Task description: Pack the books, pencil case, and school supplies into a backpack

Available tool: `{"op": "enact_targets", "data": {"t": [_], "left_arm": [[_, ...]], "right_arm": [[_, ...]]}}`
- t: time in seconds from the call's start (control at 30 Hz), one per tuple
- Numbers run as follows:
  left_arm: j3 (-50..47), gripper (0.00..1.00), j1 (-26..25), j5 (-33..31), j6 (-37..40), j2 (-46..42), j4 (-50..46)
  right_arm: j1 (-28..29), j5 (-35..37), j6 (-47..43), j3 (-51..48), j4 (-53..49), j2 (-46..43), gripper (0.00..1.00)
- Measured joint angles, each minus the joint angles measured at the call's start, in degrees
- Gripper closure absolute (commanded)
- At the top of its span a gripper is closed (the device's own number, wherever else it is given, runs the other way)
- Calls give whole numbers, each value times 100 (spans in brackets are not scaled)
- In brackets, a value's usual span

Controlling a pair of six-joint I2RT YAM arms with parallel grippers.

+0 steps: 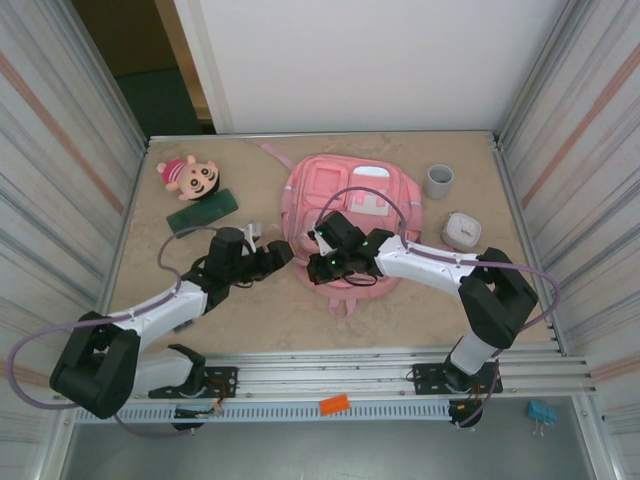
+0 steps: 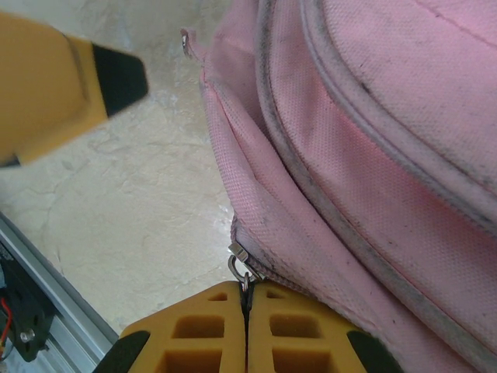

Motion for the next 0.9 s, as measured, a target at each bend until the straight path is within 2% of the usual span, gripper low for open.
{"op": "enact_targets", "data": {"t": [0.13, 0.33, 0.5, 0.67, 0.73, 0.9], "left_arm": [[4, 48, -72, 9, -197, 382, 407], [20, 52, -146, 107, -494, 1292, 973], [111, 78, -146, 247, -767, 1781, 1423], [258, 91, -160, 256, -721, 1864, 1351], [396, 100, -175, 214, -570, 1847, 1174], [560, 100, -157, 92, -173, 1572, 870]], "right_arm": [[35, 20, 0, 0, -2, 0, 100], [44, 22, 0, 2, -9, 0, 100], [44, 37, -2, 2, -35, -2, 100], [48, 203, -7, 31, -367, -140, 100], [48, 334, -4, 33, -612, -334, 100], [-9, 632, -2, 33, -1213, -905, 100]]}}
